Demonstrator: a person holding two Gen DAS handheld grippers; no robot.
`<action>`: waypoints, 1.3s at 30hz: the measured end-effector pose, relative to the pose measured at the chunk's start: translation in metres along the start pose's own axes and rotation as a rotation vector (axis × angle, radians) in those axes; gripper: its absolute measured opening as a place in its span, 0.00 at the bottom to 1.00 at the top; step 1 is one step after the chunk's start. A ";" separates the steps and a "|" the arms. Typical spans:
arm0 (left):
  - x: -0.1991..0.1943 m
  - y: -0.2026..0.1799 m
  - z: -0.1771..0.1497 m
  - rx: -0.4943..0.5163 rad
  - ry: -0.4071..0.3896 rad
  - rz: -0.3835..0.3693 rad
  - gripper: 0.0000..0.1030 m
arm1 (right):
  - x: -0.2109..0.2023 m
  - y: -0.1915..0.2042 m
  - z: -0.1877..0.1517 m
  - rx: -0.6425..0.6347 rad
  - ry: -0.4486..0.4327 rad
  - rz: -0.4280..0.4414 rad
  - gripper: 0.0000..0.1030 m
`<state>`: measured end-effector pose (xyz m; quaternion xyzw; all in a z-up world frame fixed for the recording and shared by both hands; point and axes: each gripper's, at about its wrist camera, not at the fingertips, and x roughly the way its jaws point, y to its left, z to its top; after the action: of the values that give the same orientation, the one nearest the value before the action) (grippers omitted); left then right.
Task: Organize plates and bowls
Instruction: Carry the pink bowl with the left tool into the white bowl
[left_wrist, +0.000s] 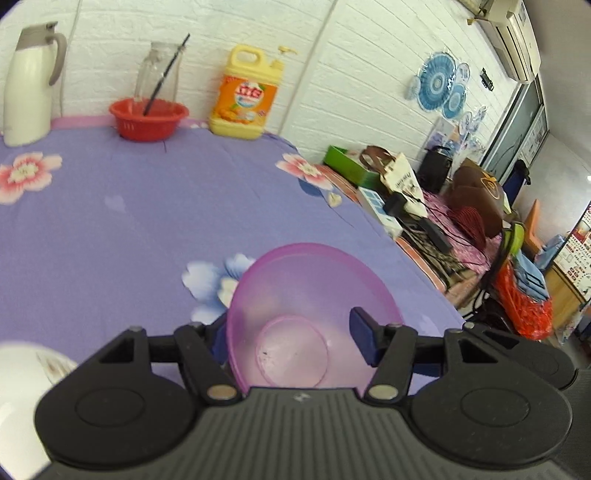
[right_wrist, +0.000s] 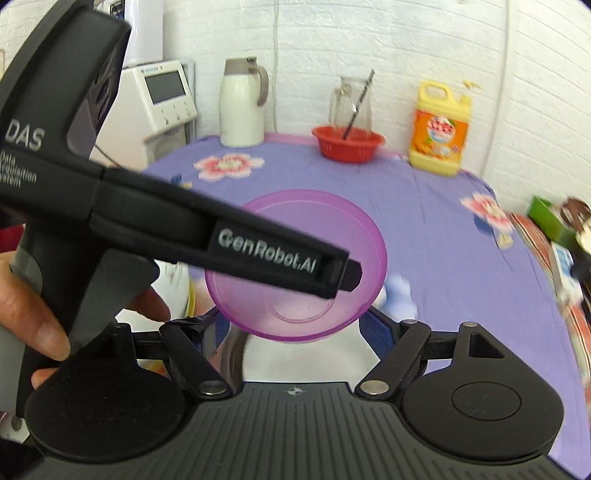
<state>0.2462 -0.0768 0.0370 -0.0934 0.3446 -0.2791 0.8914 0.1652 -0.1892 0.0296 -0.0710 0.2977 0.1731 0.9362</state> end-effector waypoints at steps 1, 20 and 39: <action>0.002 -0.003 -0.007 0.000 0.009 -0.008 0.61 | -0.003 0.001 -0.007 0.006 0.005 -0.009 1.00; 0.010 0.008 -0.019 -0.021 -0.004 -0.035 0.69 | -0.018 -0.028 -0.057 0.218 0.031 -0.025 1.00; 0.039 0.032 -0.012 0.016 0.094 0.120 0.93 | 0.041 -0.070 -0.056 0.416 0.046 -0.099 1.00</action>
<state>0.2753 -0.0717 -0.0053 -0.0522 0.3890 -0.2318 0.8901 0.1919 -0.2556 -0.0375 0.1052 0.3446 0.0598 0.9309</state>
